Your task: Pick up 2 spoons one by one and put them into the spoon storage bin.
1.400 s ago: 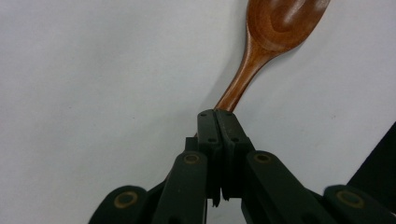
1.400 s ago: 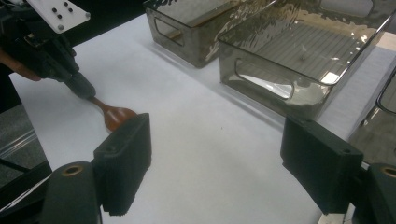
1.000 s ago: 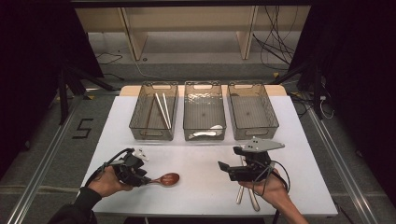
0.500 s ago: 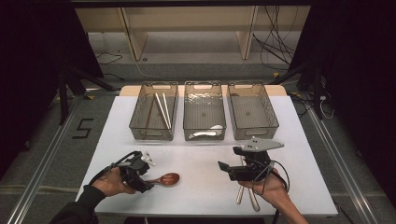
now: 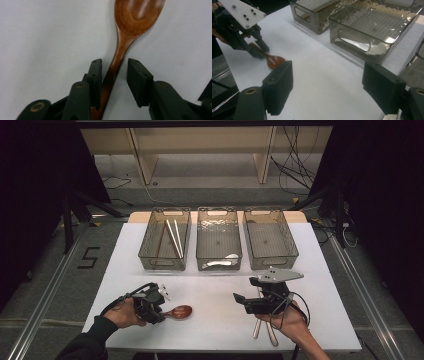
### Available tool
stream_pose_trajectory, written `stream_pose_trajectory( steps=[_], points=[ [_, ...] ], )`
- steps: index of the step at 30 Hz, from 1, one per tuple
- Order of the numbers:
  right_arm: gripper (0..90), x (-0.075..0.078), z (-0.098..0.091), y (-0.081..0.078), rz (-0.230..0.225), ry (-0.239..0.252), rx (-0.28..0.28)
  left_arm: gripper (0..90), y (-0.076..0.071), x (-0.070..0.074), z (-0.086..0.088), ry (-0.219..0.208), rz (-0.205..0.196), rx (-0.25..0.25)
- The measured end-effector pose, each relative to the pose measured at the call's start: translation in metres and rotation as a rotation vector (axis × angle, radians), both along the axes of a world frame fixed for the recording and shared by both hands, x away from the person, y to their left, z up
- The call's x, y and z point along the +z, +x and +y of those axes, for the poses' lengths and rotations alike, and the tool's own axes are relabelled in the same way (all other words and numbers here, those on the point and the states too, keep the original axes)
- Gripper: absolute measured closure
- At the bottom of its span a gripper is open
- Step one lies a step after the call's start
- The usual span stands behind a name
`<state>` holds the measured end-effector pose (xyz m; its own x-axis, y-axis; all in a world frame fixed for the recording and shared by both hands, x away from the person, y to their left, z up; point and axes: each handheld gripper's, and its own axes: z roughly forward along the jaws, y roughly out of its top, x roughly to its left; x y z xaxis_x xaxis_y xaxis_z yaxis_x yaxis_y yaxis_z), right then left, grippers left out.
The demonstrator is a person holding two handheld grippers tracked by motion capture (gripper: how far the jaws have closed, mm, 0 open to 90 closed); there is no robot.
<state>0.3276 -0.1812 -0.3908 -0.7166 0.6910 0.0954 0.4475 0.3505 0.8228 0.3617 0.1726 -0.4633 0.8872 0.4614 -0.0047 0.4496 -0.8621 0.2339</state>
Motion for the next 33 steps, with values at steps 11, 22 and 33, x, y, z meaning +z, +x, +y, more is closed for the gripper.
stream_pose_trajectory(
  steps=[11, 22, 33],
  points=[
    [26.0, 0.000, 0.000, 0.000, 0.001, -0.007, 0.001, 79.3, 0.000, 0.001, -0.004, 0.015, 0.003, -0.049],
    [26.0, 0.000, 0.000, 0.000, -0.003, -0.005, 0.000, 80.8, 0.002, 0.005, 0.002, -0.042, -0.010, 0.001],
    [26.0, 0.000, -0.001, 0.000, -0.003, -0.002, -0.002, 80.8, 0.006, 0.022, 0.010, -0.216, -0.047, 0.087]
  ],
)
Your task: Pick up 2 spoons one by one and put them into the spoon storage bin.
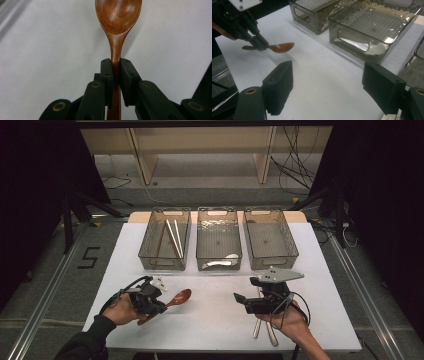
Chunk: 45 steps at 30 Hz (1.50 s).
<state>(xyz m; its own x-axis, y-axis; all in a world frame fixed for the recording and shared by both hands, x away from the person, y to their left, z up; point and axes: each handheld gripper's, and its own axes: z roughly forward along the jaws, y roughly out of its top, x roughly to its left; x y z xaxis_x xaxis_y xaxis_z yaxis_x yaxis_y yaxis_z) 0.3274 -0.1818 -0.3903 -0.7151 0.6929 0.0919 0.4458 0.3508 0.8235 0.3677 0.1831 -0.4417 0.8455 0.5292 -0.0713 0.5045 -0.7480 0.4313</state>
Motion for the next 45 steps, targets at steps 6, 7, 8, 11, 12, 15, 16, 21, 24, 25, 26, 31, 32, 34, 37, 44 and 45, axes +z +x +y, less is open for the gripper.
stream_pose_trajectory(
  steps=[6, 7, 8, 11, 12, 15, 16, 21, 24, 25, 26, 31, 32, 34, 37, 44, 45],
  points=[
    [26.0, 0.000, 0.000, 0.000, -0.001, 0.000, -0.002, 80.8, 0.001, 0.014, -0.003, -0.119, -0.049, 0.053],
    [26.0, 0.000, -0.001, 0.000, 0.000, 0.002, -0.004, 80.8, 0.002, 0.017, -0.003, -0.136, -0.058, 0.064],
    [26.0, 0.001, -0.001, 0.000, 0.000, 0.003, -0.005, 80.8, 0.003, 0.020, -0.003, -0.144, -0.064, 0.064],
    [26.0, 0.001, -0.001, 0.000, -0.005, 0.007, -0.009, 80.8, 0.007, 0.027, -0.006, -0.178, -0.102, 0.087],
    [26.0, 0.001, -0.001, 0.000, -0.004, 0.006, -0.009, 80.8, 0.009, 0.029, -0.007, -0.189, -0.110, 0.094],
    [25.9, 0.001, 0.001, -0.001, -0.001, 0.003, -0.003, 80.7, 0.016, 0.035, -0.012, -0.211, -0.125, 0.110],
    [25.9, 0.000, 0.001, -0.001, -0.001, 0.004, -0.002, 80.7, 0.018, 0.037, -0.013, -0.217, -0.129, 0.113],
    [25.9, 0.001, -0.001, -0.001, -0.006, 0.016, -0.009, 80.7, 0.030, 0.046, -0.024, -0.261, -0.150, 0.126],
    [25.9, 0.002, -0.002, -0.001, -0.011, 0.024, -0.013, 80.7, 0.039, 0.051, -0.030, -0.279, -0.154, 0.130],
    [25.9, 0.002, -0.002, -0.001, -0.014, 0.025, -0.012, 80.7, 0.041, 0.052, -0.032, -0.283, -0.154, 0.130],
    [25.9, 0.002, -0.002, -0.001, -0.015, 0.025, -0.012, 80.7, 0.044, 0.053, -0.034, -0.293, -0.157, 0.136],
    [25.9, 0.002, -0.003, -0.001, -0.016, 0.026, -0.010, 80.7, 0.057, 0.059, -0.042, -0.310, -0.170, 0.140],
    [25.9, 0.002, -0.003, -0.001, -0.015, 0.027, -0.011, 80.7, 0.060, 0.060, -0.045, -0.312, -0.176, 0.143],
    [25.9, 0.002, -0.003, -0.001, -0.016, 0.029, -0.011, 80.7, 0.064, 0.061, -0.049, -0.319, -0.176, 0.145],
    [25.9, 0.002, -0.003, -0.001, -0.016, 0.029, -0.011, 80.7, 0.073, 0.062, -0.055, -0.326, -0.182, 0.154],
    [25.9, 0.002, -0.003, 0.000, -0.018, 0.032, -0.010, 80.6, 0.089, 0.069, -0.070, -0.341, -0.199, 0.164],
    [25.9, 0.002, -0.003, -0.001, -0.018, 0.031, -0.009, 80.7, 0.092, 0.070, -0.072, -0.347, -0.199, 0.168]
  ],
)
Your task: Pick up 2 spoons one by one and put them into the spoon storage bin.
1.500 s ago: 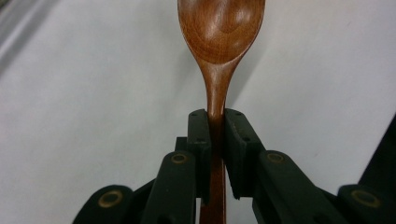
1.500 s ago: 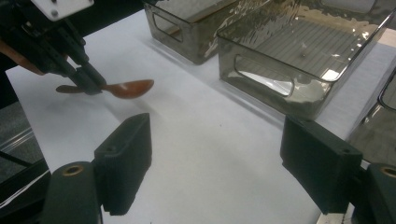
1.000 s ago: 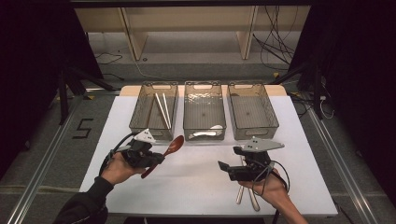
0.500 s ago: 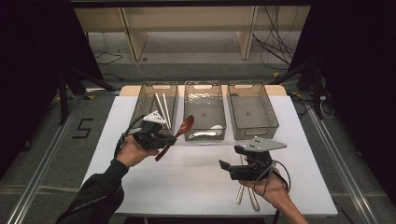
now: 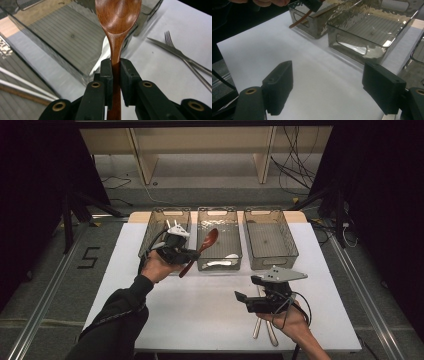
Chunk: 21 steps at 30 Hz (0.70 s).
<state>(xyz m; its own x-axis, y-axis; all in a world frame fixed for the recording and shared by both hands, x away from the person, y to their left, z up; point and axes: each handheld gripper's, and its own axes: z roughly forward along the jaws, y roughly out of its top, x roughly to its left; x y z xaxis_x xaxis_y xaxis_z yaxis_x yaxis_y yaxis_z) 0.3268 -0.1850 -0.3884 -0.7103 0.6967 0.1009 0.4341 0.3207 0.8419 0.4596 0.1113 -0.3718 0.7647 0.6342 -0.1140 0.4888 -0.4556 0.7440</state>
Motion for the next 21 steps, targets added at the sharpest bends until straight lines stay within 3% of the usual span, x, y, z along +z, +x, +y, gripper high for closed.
stream_pose_trajectory(
  steps=[8, 11, 21],
  points=[
    [25.9, 0.000, -0.001, 0.000, -0.004, 0.003, 0.002, 80.6, 0.017, 0.007, -0.013, -0.018, -0.020, 0.019],
    [25.9, 0.000, -0.001, 0.000, -0.003, 0.003, 0.003, 80.6, 0.024, 0.008, -0.016, -0.045, -0.013, 0.035],
    [26.0, 0.000, -0.001, 0.000, 0.003, 0.002, 0.006, 80.6, 0.051, 0.006, -0.024, -0.060, -0.022, 0.081]
  ],
)
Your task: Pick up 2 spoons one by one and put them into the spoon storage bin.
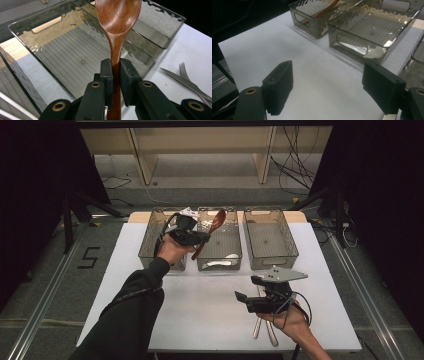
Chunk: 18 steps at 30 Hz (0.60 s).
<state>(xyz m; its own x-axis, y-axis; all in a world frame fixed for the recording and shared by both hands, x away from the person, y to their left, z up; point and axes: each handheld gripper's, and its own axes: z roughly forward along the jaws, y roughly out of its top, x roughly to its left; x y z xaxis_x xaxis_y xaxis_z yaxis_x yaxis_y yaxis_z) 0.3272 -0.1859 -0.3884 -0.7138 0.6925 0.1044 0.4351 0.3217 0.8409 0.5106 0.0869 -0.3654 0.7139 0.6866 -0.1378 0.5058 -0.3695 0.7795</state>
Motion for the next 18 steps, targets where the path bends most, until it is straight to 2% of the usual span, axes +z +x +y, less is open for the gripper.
stream_pose_trajectory(
  steps=[1, 6, 9, 14, 18],
  points=[
    [26.0, 0.000, 0.000, 0.000, 0.000, 0.001, 0.000, 80.6, 0.003, -0.001, -0.001, -0.012, 0.006, 0.010],
    [26.0, -0.001, 0.000, 0.000, 0.002, 0.002, 0.002, 80.6, 0.012, -0.001, -0.006, -0.004, 0.003, 0.024],
    [26.0, -0.001, 0.000, 0.000, 0.002, 0.002, 0.004, 80.6, 0.016, -0.004, -0.008, -0.020, 0.008, 0.041],
    [26.0, -0.001, 0.000, 0.001, 0.001, 0.002, 0.003, 80.6, 0.021, -0.008, -0.011, -0.014, 0.004, 0.054],
    [26.0, -0.001, 0.000, 0.001, 0.003, 0.002, 0.006, 80.6, 0.025, -0.010, -0.013, -0.029, 0.003, 0.065]
  ],
)
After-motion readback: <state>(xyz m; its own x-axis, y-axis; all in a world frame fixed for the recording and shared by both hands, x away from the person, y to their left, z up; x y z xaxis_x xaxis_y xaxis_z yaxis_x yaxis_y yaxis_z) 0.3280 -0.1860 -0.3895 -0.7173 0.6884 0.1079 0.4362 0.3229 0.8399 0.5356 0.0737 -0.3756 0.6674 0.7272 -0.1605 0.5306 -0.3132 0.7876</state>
